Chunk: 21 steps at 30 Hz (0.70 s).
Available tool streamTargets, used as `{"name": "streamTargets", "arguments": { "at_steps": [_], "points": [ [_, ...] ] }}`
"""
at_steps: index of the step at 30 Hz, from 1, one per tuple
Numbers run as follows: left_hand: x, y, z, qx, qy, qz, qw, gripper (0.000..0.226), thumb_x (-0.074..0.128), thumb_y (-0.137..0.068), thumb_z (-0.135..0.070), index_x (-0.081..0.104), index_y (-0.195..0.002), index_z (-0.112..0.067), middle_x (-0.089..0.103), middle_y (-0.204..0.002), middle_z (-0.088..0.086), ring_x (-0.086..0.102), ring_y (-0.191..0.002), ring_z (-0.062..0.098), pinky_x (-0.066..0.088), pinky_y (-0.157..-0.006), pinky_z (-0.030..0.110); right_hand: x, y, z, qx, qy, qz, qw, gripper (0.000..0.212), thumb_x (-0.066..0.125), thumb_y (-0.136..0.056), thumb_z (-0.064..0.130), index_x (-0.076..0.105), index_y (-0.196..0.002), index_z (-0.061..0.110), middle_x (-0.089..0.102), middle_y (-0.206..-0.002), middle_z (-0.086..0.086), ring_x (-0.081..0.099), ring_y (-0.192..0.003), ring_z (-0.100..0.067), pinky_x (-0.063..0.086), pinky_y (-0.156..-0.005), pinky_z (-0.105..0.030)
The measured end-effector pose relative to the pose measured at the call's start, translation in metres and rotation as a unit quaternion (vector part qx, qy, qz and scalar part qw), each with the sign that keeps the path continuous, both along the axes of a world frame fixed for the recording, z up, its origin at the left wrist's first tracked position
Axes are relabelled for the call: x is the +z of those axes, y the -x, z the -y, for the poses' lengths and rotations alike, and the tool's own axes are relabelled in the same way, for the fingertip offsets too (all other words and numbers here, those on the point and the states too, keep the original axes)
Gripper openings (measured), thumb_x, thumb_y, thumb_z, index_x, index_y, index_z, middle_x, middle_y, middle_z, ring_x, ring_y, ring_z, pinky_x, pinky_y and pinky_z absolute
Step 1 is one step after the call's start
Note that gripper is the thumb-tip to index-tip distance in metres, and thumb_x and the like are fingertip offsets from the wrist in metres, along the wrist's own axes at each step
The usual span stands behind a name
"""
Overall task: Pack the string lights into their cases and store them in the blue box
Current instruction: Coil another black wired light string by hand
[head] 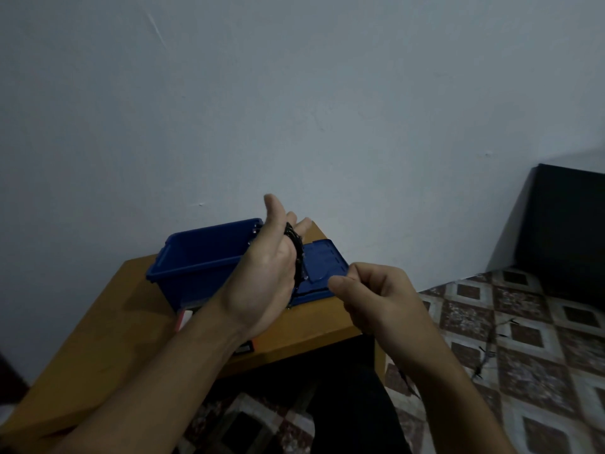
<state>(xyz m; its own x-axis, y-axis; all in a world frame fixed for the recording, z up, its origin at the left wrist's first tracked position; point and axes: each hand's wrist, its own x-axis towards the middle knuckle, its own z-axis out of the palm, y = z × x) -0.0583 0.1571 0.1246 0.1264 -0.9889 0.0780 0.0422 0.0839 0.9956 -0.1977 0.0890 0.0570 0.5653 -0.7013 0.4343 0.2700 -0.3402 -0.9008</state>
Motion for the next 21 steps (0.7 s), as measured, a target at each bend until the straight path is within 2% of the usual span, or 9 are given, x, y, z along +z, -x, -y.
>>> {"name": "streamTargets", "arguments": {
  "at_steps": [4, 7, 10, 13, 15, 16, 17, 19, 21],
  "points": [
    [-0.001, 0.003, 0.002, -0.016, -0.028, 0.061, 0.998, 0.094, 0.007, -0.082, -0.074, 0.010, -0.159, -0.020, 0.019, -0.164, -0.009, 0.019, -0.148, 0.001, 0.015, -0.115, 0.025, -0.001, 0.000, 0.001, -0.008, 0.004, 0.008, 1.000, 0.038, 0.065, -0.086, 0.031, 0.045, -0.057, 0.017, 0.040, -0.051, -0.005, 0.037, -0.048, -0.018, 0.037, -0.049, -0.027],
    [-0.003, 0.003, 0.004, -0.016, -0.048, 0.108, 0.993, 0.082, 0.005, -0.084, -0.070, 0.037, -0.141, -0.020, 0.044, -0.136, 0.005, 0.044, -0.128, 0.008, 0.028, -0.103, 0.023, -0.001, 0.000, 0.001, 0.000, -0.005, 0.037, 0.999, 0.035, 0.066, -0.086, 0.027, 0.048, -0.059, 0.016, 0.044, -0.050, -0.002, 0.041, -0.047, -0.020, 0.040, -0.050, -0.031],
    [-0.004, 0.004, 0.004, -0.023, -0.093, 0.164, 0.982, 0.086, -0.004, -0.093, -0.065, 0.023, -0.156, -0.013, 0.046, -0.152, 0.004, 0.045, -0.135, 0.013, 0.033, -0.100, 0.022, 0.002, 0.003, 0.001, 0.030, -0.023, 0.079, 0.996, 0.030, 0.067, -0.086, 0.023, 0.052, -0.068, 0.004, 0.046, -0.053, -0.001, 0.040, -0.046, -0.019, 0.038, -0.045, -0.028],
    [-0.004, 0.000, -0.002, -0.058, -0.131, 0.180, 0.973, 0.088, -0.009, -0.095, -0.061, 0.034, -0.152, -0.009, 0.056, -0.140, 0.018, 0.058, -0.123, 0.022, 0.048, -0.083, 0.016, 0.002, 0.005, 0.003, 0.038, -0.012, 0.082, 0.996, 0.025, 0.065, -0.086, 0.019, 0.055, -0.074, -0.001, 0.054, -0.056, -0.003, 0.043, -0.048, -0.020, 0.037, -0.045, -0.027],
    [-0.004, 0.000, -0.001, -0.087, -0.133, 0.214, 0.964, 0.095, -0.007, -0.093, -0.065, 0.063, -0.126, -0.009, 0.072, -0.108, 0.016, 0.070, -0.094, 0.017, 0.052, -0.080, 0.014, 0.003, 0.006, 0.002, 0.044, 0.000, 0.084, 0.996, 0.021, 0.063, -0.089, 0.011, 0.056, -0.078, -0.006, 0.057, -0.059, -0.006, 0.045, -0.050, -0.020, 0.036, -0.045, -0.025],
    [-0.002, 0.002, -0.001, -0.089, -0.135, 0.220, 0.962, 0.096, -0.006, -0.095, -0.063, 0.074, -0.098, -0.010, 0.073, -0.082, 0.011, 0.067, -0.072, 0.011, 0.051, -0.066, 0.010, 0.004, 0.006, 0.001, 0.048, 0.005, 0.084, 0.995, 0.019, 0.062, -0.093, 0.004, 0.056, -0.080, -0.009, 0.058, -0.058, -0.004, 0.047, -0.048, -0.017, 0.037, -0.046, -0.022],
    [-0.001, 0.002, -0.002, -0.082, -0.150, 0.221, 0.960, 0.096, -0.006, -0.097, -0.061, 0.072, -0.075, -0.010, 0.066, -0.063, 0.007, 0.059, -0.056, 0.010, 0.046, -0.054, 0.010, 0.006, 0.007, -0.001, 0.054, 0.011, 0.084, 0.995, 0.016, 0.059, -0.095, -0.004, 0.057, -0.081, -0.011, 0.058, -0.055, -0.001, 0.050, -0.045, -0.011, 0.039, -0.047, -0.017],
    [0.000, 0.003, -0.004, -0.091, -0.159, 0.231, 0.956, 0.097, -0.005, -0.094, -0.067, 0.070, -0.068, -0.010, 0.062, -0.059, 0.006, 0.053, -0.058, 0.017, 0.043, -0.057, 0.017, 0.008, 0.008, -0.002, 0.058, 0.022, 0.078, 0.995, 0.012, 0.053, -0.095, -0.012, 0.057, -0.084, -0.015, 0.059, -0.052, 0.000, 0.053, -0.042, -0.002, 0.042, -0.047, -0.012],
    [-0.001, 0.001, -0.007, -0.108, -0.156, 0.234, 0.954, 0.098, -0.003, -0.090, -0.074, 0.071, -0.057, -0.021, 0.060, -0.060, 0.004, 0.049, -0.061, 0.019, 0.043, -0.068, 0.028, 0.006, 0.006, -0.001, 0.017, 0.043, 0.069, 0.997, 0.011, 0.057, -0.096, -0.007, 0.061, -0.087, -0.012, 0.062, -0.057, -0.004, 0.056, -0.047, -0.007, 0.045, -0.051, -0.018]
  ]
}}
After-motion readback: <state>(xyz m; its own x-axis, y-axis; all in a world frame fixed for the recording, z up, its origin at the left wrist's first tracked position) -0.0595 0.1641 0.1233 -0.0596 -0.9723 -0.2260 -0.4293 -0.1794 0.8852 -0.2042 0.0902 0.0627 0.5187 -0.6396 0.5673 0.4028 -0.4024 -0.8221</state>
